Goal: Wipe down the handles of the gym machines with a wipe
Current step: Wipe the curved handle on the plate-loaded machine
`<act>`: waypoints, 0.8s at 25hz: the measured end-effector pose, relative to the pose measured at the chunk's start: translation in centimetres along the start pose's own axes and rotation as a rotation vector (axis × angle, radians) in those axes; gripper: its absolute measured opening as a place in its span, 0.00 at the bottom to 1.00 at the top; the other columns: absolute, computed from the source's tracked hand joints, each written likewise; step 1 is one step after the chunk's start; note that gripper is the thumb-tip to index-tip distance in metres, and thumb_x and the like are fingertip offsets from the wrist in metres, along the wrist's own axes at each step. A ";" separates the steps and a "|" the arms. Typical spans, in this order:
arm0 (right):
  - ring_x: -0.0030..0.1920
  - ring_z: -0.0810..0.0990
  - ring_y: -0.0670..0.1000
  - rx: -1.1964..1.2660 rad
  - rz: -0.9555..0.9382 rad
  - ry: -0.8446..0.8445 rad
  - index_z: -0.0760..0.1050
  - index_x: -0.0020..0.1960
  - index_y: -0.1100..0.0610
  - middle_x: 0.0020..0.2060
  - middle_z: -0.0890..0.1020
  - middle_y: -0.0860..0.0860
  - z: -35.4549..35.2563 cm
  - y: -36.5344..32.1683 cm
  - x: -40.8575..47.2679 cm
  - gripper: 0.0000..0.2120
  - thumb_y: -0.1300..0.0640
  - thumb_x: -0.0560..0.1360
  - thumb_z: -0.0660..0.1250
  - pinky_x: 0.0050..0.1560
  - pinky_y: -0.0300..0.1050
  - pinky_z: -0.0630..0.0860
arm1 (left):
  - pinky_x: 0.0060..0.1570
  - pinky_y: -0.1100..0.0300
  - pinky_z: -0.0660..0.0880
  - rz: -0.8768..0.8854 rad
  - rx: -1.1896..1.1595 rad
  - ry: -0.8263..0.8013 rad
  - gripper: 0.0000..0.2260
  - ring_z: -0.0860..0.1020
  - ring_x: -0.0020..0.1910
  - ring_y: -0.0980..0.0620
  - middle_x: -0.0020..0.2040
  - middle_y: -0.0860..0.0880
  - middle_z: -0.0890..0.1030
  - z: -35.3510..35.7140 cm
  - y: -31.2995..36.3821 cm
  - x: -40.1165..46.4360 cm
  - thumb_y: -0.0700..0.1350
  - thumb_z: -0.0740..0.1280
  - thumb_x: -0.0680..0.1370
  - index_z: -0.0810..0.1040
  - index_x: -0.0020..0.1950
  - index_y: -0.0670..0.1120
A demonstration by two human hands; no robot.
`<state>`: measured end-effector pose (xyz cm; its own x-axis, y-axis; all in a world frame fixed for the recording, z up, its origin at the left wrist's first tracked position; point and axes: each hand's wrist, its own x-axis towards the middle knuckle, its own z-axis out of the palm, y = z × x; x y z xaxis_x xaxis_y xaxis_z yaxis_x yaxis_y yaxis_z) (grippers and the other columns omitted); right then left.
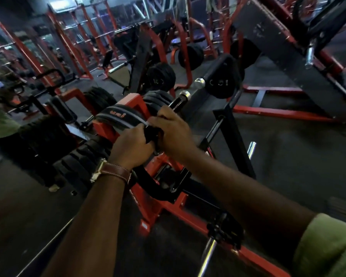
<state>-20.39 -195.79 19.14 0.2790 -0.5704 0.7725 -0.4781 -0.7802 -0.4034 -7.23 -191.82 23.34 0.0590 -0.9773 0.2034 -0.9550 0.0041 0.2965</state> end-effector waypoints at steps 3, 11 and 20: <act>0.47 0.74 0.47 -0.212 0.211 -0.013 0.80 0.49 0.53 0.53 0.73 0.49 -1.3 4.6 4.2 0.07 0.55 0.78 0.63 0.40 0.38 0.70 | 0.43 0.51 0.77 -0.003 0.078 0.074 0.13 0.79 0.43 0.46 0.44 0.47 0.80 0.2 0.6 -0.5 0.55 0.66 0.77 0.76 0.55 0.47; 0.47 0.76 0.45 0.310 0.424 0.205 0.77 0.51 0.53 0.50 0.76 0.49 0.6 -0.3 -0.6 0.05 0.61 0.78 0.66 0.48 0.40 0.77 | 0.44 0.50 0.77 0.005 0.079 0.128 0.14 0.78 0.44 0.46 0.45 0.46 0.80 0.4 0.8 -0.8 0.53 0.66 0.78 0.75 0.57 0.45; 0.28 0.77 0.46 1.266 1.244 0.522 0.73 0.39 0.58 0.30 0.76 0.52 0.9 1.5 2.7 0.12 0.64 0.82 0.62 0.34 0.41 0.79 | 0.37 0.55 0.73 0.015 0.020 0.146 0.13 0.79 0.41 0.48 0.42 0.51 0.79 0.9 0.2 -0.8 0.56 0.65 0.79 0.75 0.55 0.48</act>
<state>-19.62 -198.73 20.14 -0.0739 -0.9611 -0.2662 0.7207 0.1330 -0.6803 -7.71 -191.24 22.35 0.0844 -0.9361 0.3415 -0.9616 0.0133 0.2740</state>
